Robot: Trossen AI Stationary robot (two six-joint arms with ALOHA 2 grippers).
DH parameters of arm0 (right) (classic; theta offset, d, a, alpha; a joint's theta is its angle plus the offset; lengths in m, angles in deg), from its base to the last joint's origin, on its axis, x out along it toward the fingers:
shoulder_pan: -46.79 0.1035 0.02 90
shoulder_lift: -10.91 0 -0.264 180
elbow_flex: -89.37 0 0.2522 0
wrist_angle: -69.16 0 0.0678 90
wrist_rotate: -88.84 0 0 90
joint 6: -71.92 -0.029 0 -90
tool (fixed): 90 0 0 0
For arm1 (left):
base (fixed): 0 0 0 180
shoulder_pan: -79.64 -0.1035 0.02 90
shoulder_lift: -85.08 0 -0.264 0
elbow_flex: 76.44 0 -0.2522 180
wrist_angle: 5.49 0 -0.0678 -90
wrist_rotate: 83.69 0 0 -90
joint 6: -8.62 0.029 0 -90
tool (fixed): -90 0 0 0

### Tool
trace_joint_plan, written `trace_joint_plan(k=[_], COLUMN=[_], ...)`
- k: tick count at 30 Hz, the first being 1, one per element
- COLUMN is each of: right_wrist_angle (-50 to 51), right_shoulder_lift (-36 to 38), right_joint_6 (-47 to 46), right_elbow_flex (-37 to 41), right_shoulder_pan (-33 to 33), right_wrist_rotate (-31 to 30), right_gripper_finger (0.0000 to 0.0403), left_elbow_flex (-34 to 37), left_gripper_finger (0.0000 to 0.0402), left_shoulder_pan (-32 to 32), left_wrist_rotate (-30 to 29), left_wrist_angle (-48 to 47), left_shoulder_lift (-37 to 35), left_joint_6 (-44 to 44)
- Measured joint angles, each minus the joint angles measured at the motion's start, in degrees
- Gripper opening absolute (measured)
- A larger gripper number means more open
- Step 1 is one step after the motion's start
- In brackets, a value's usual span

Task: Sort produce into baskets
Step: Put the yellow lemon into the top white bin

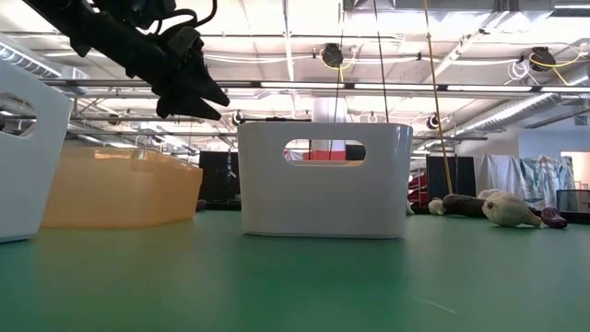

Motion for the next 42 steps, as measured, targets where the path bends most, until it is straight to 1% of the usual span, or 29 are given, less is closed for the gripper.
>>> trace_joint_plan(k=[13, 20, 23, 32, 42], right_wrist_angle=[0.02, 0.18, 0.5, 0.85, 5.66], right_shoulder_lift=[0.0, 0.0, 0.0, 0.0, 0.0], right_joint_6=[-0.13, 1.38, 2.65, 7.73, 14.19], right_elbow_flex=[0.0, 0.0, 0.0, 0.0, 0.04], right_shoulder_pan=[0.0, -0.02, -0.02, -0.03, -2.0], right_wrist_rotate=[0.01, 0.03, 0.03, 0.14, 0.29], right_gripper_finger=[0.0312, 0.0312, 0.0312, 0.0312, 0.0312], left_elbow_flex=[0.0, 0.0, 0.0, 0.0, 0.0], left_gripper_finger=[0.0246, 0.0246, 0.0246, 0.0246, 0.0246], left_shoulder_pan=[0.0, -0.04, -0.05, -1.55, -1.55], left_wrist_rotate=[-0.09, -0.11, -0.19, -0.27, -0.26], left_wrist_angle=[0.0, 0.0, 0.02, 0.07, 0.26], left_shoulder_lift=[0.0, 0.0, 0.0, 0.0, 0.0], left_joint_6=[0.43, 0.69, 1.93, 1.5, 1.48])
